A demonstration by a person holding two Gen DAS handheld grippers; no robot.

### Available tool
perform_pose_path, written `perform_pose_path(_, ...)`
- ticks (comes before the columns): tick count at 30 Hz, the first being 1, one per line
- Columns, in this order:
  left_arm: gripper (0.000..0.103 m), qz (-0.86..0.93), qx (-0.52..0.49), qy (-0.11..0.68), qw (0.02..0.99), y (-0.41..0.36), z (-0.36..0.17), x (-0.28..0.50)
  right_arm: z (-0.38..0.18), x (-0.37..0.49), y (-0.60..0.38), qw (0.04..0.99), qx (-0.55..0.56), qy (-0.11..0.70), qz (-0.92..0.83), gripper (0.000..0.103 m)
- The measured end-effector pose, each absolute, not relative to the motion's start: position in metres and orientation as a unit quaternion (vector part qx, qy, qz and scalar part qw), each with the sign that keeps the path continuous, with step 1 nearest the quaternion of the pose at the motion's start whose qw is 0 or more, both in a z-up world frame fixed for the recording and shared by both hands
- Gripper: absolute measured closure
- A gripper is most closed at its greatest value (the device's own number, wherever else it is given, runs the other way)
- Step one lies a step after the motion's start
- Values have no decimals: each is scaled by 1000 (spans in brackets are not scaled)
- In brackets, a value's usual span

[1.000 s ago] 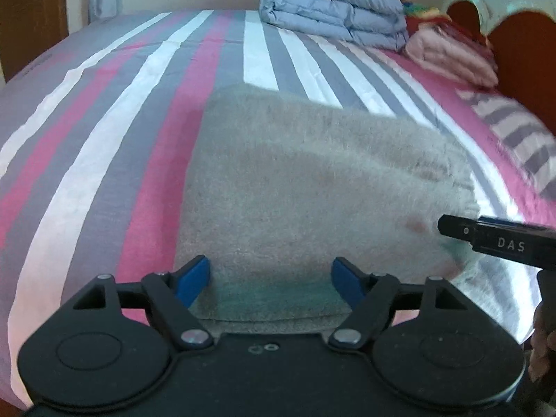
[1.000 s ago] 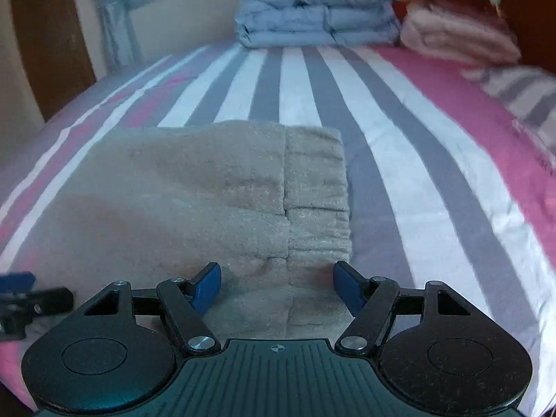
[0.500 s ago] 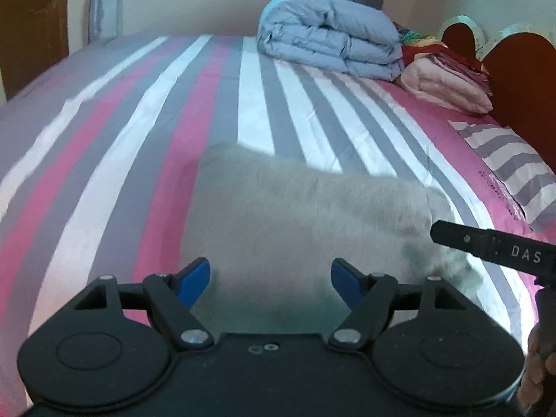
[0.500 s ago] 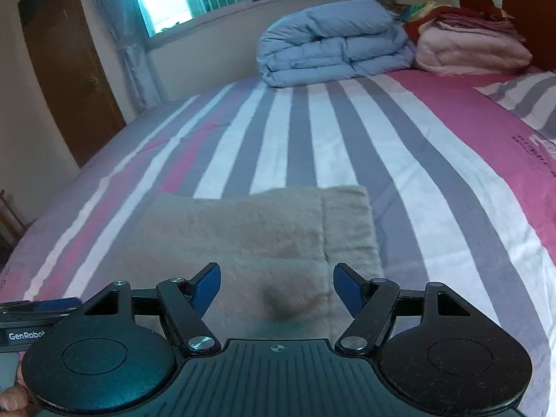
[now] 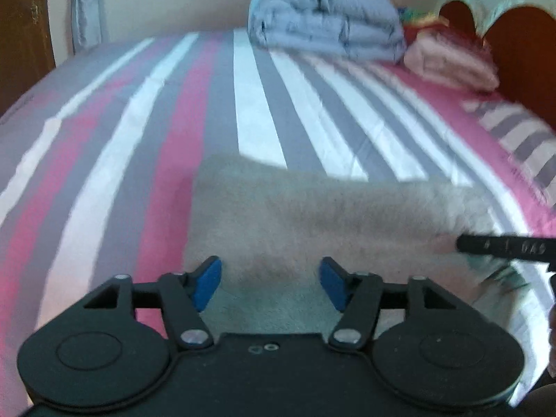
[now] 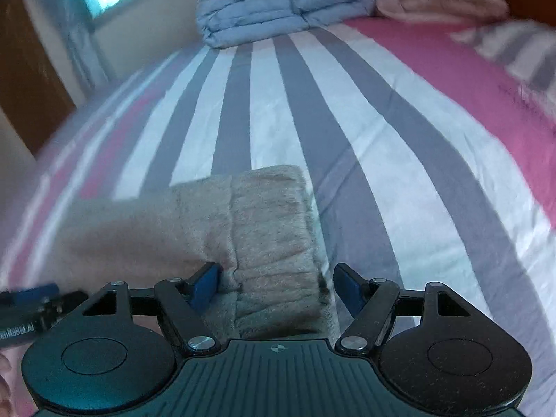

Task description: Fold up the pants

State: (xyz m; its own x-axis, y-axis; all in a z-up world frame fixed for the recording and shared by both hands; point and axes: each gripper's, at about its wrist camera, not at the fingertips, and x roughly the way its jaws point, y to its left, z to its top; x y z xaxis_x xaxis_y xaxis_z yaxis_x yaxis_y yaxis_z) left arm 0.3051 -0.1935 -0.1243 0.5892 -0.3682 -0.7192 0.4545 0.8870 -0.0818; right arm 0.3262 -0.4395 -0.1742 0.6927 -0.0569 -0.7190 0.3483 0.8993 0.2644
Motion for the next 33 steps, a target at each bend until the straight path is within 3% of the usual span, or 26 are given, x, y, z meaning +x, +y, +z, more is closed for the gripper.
perform_pose_path(2,26,-219,52,391,892,-179,-122,309,-169,323,-445,903,189,377,-84,31)
perform_pose_path(3,26,-213,50,398,891,-173,-124,314,-169,322,-452,899,208,381,-65,29)
perform_pose_path(4,26,-203,48,411,888,-166,-130,319,-173,321,-460,889,234,391,-47,19)
perform_pose_path(6,27,-188,35,431,882,-154,-140,327,-183,319,-478,869,283,404,-38,9)
perform_pose_path(13,33,-256,-77,494,827,-151,-178,344,-216,316,-508,813,415,407,23,9)
perform_pose_path(16,46,-250,-110,494,825,-145,-182,346,-219,320,-491,810,397,428,49,17)
perform_pose_path(17,57,-248,-117,491,827,-142,-180,346,-217,321,-488,817,381,430,51,19)
perform_pose_path(18,70,-248,-122,487,829,-139,-179,343,-217,319,-490,814,389,428,47,34)
perform_pose_path(19,76,-250,-124,479,832,-137,-176,340,-219,317,-495,805,415,421,43,46)
perform_pose_path(21,90,-254,-126,463,840,-135,-167,336,-218,309,-498,802,439,404,37,53)
perform_pose_path(25,92,-262,-137,428,854,-136,-140,335,-191,306,-484,824,425,371,46,60)
perform_pose_path(33,92,-249,-156,371,881,-119,-94,357,-130,339,-462,857,404,305,101,62)
